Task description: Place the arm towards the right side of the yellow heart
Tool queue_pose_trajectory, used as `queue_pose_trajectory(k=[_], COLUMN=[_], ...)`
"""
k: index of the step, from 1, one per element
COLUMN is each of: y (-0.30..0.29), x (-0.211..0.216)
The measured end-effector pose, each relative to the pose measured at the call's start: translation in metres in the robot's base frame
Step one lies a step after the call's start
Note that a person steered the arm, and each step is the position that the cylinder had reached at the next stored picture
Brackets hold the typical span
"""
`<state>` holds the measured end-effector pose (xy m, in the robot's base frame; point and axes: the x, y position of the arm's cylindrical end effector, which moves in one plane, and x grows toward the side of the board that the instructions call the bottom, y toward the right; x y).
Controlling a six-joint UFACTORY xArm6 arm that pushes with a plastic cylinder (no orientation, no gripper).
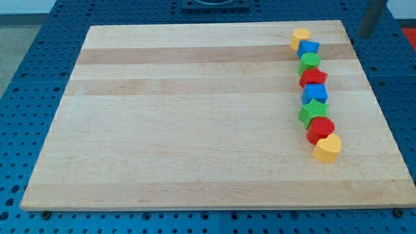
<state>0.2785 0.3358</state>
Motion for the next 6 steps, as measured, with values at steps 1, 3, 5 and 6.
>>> queue_pose_trajectory(k=[1,3,5,6], y=[-0.048,-0.102,-0.114,-0.152], x=[0.101,0.216,0.268,0.268])
